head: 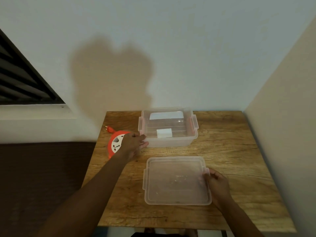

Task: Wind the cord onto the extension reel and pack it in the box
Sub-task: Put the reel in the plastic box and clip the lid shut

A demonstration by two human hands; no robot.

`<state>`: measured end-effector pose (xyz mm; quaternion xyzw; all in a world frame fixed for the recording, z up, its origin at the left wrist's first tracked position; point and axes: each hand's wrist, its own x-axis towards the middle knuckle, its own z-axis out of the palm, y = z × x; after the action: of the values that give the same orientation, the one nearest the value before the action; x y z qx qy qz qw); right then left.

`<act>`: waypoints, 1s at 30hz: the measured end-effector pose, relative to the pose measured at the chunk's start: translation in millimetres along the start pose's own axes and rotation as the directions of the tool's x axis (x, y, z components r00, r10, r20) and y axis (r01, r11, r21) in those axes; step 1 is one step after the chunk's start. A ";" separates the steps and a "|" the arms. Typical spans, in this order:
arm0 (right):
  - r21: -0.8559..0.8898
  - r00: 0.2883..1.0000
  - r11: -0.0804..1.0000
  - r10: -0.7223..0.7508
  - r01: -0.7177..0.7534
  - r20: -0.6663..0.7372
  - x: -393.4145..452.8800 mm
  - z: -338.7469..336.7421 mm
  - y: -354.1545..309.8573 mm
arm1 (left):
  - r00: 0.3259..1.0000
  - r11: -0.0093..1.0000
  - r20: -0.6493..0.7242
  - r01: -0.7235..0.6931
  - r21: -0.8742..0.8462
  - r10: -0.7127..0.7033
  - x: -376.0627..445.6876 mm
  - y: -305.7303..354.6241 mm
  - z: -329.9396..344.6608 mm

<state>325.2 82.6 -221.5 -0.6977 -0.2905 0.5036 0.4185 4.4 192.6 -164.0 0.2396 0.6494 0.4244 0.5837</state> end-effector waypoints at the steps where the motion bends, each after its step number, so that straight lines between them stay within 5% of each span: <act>1: -0.048 0.999 0.998 -0.037 0.035 -0.032 -1.1 1.4 0.4 | 1.000 1.000 0.001 0.000 -0.002 0.000 -0.5 0.8 0.1; 11: -0.310 0.978 0.934 -0.203 0.180 -0.044 -9.0 11.4 3.7 | 1.000 0.999 -0.005 -0.004 0.044 0.004 -5.4 -1.1 1.9; 24: -0.405 0.961 0.882 -0.274 0.242 -0.022 -11.3 15.3 -0.4 | 0.999 0.995 0.035 -0.016 0.100 0.013 -13.9 0.8 3.9; 30: -0.680 0.921 0.658 -0.383 0.323 0.067 -23.3 28.9 -4.2 | 0.996 0.984 0.003 -0.087 0.158 0.088 -17.8 5.2 -22.3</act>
<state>290.4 73.8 -211.2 -0.7517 -0.5663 0.2424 0.2357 -14.4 175.0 -150.7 0.3125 0.6708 0.3974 0.5426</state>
